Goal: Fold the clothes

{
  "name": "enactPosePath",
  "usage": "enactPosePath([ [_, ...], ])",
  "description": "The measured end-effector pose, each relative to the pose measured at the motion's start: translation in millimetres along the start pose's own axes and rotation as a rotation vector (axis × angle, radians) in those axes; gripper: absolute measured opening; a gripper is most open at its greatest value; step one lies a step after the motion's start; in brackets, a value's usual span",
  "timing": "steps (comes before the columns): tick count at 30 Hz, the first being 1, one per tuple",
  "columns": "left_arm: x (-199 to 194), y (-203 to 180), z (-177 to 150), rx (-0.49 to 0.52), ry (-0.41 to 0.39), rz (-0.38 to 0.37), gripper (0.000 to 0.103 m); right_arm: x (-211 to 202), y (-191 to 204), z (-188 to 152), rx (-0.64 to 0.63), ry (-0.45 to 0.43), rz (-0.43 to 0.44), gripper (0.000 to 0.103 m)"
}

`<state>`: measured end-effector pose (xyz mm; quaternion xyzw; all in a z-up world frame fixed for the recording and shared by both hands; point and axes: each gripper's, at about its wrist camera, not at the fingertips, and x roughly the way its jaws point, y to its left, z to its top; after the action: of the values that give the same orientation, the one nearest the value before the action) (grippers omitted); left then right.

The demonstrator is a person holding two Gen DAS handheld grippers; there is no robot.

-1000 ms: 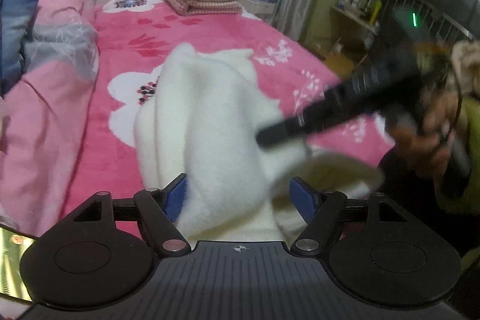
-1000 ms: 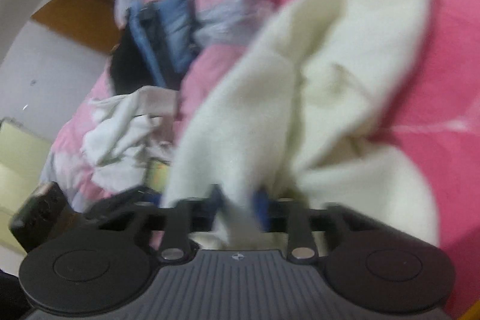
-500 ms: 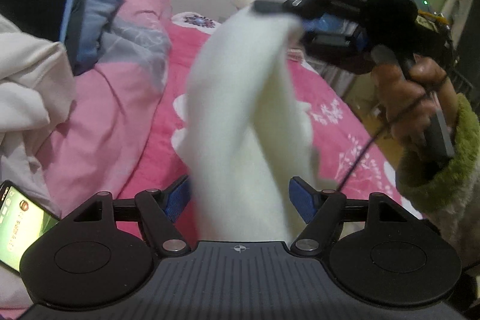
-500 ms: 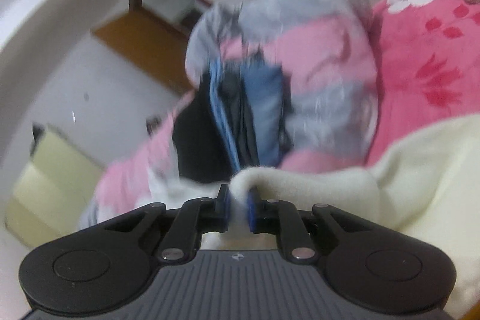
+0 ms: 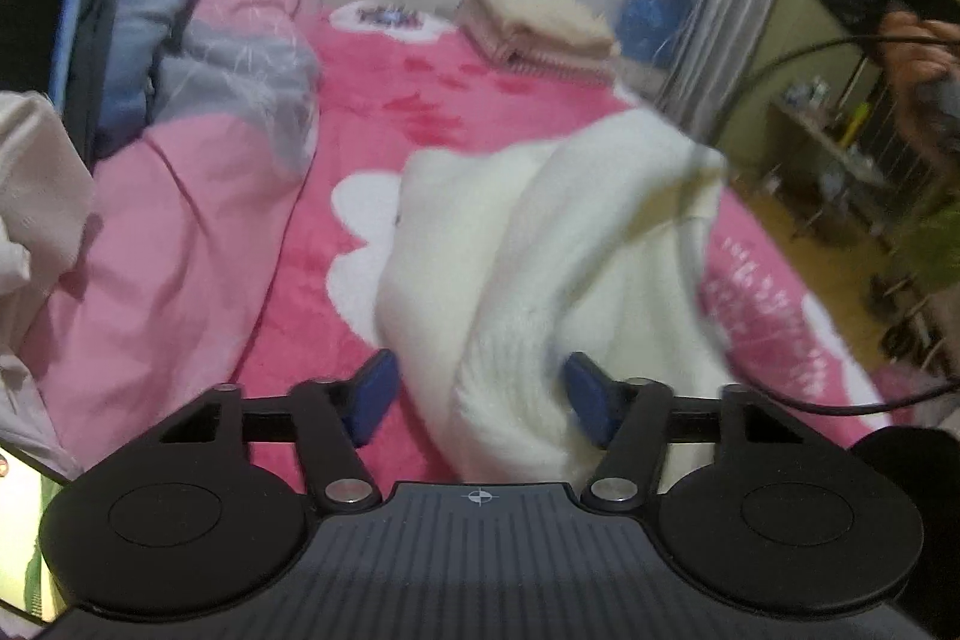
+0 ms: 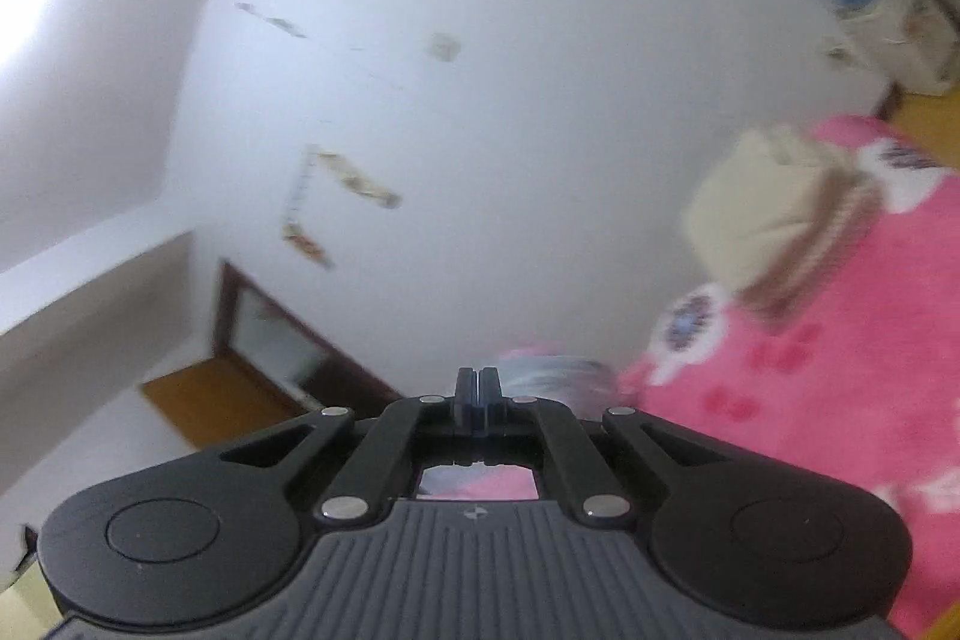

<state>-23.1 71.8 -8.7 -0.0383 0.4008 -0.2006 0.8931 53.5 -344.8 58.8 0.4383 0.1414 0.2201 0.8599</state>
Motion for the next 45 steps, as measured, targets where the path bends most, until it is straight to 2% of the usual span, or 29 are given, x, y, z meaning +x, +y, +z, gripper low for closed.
enactPosePath([
  [1,4.9,0.9,-0.6,-0.008,0.017,0.014,0.049,-3.1,-0.2,-3.9,-0.044,0.033,-0.035,0.001],
  [5,11.1,9.7,-3.7,-0.065,0.049,0.049,0.012,-9.5,9.7,-47.7,-0.289,0.240,-0.131,0.007],
  [7,5.5,13.4,0.2,-0.083,0.030,0.072,0.009,-11.0,13.1,-77.6,-0.363,0.350,-0.129,0.015],
  [9,-5.5,12.4,8.9,-0.072,-0.016,0.096,0.008,-11.3,16.8,-107.3,-0.388,0.460,-0.102,0.031],
  [11,-16.9,10.3,19.9,-0.051,-0.068,0.116,0.008,-13.5,23.8,-132.6,-0.454,0.536,-0.104,0.039],
  [14,-31.3,5.1,51.8,0.010,-0.166,0.129,0.008,-25.1,35.9,-154.1,-0.542,0.554,-0.131,0.039],
  [17,-42.0,-4.7,91.8,0.101,-0.288,0.133,0.007,-33.0,36.2,-148.4,-0.511,0.512,-0.136,0.039],
  [19,-42.7,-13.3,120.3,0.150,-0.359,0.096,0.007,-42.2,34.4,-141.0,-0.489,0.474,-0.142,0.039],
  [20,-39.4,-17.7,131.0,0.173,-0.376,0.069,0.007,-45.8,34.2,-138.8,-0.494,0.457,-0.152,0.039],
  [23,-8.1,-26.2,151.8,0.194,-0.337,-0.044,0.008,-50.3,31.7,-135.4,-0.501,0.423,-0.192,0.040],
  [25,27.9,-26.8,153.2,0.194,-0.258,-0.101,0.014,-52.3,25.9,-136.7,-0.493,0.420,-0.231,0.042],
  [26,43.4,-25.3,149.8,0.181,-0.215,-0.095,0.020,-51.9,22.6,-138.7,-0.492,0.423,-0.257,0.042],
  [27,56.3,-22.9,144.6,0.161,-0.173,-0.070,0.032,-51.4,19.9,-140.8,-0.495,0.429,-0.280,0.042],
  [29,81.9,-18.2,134.4,0.120,-0.091,-0.019,0.041,-50.2,15.0,-145.0,-0.508,0.447,-0.321,0.042],
  [31,76.6,-6.2,125.6,0.019,-0.068,-0.039,0.048,-50.8,13.9,-146.9,-0.537,0.458,-0.334,0.042],
  [32,70.1,0.8,121.4,-0.038,-0.065,-0.058,0.057,-51.3,13.8,-147.6,-0.553,0.463,-0.337,0.043],
  [33,58.9,6.4,117.0,-0.079,-0.076,-0.074,0.063,-51.2,13.9,-147.6,-0.570,0.466,-0.337,0.043],
  [35,30.3,13.7,108.5,-0.114,-0.118,-0.096,0.068,-48.5,14.3,-144.6,-0.599,0.470,-0.332,0.043],
  [38,-2.6,6.8,98.9,-0.050,-0.152,-0.107,0.078,-41.7,16.2,-139.0,-0.633,0.461,-0.313,0.043],
  [39,-11.1,2.4,91.6,-0.028,-0.139,-0.127,0.084,-39.0,17.6,-137.2,-0.646,0.455,-0.305,0.043],
  [41,-21.7,-7.2,75.1,0.017,-0.097,-0.168,0.088,-29.9,19.9,-134.0,-0.683,0.440,-0.284,0.043],
  [43,-15.4,-17.6,52.3,0.074,-0.049,-0.147,0.088,-18.1,22.7,-132.4,-0.735,0.432,-0.264,0.045],
  [44,-9.5,-21.7,39.3,0.096,-0.026,-0.113,0.088,-8.3,24.3,-133.2,-0.782,0.439,-0.256,0.049],
  [45,-2.5,-24.8,25.8,0.112,-0.005,-0.067,0.087,2.8,26.2,-134.9,-0.839,0.452,-0.249,0.056],
])
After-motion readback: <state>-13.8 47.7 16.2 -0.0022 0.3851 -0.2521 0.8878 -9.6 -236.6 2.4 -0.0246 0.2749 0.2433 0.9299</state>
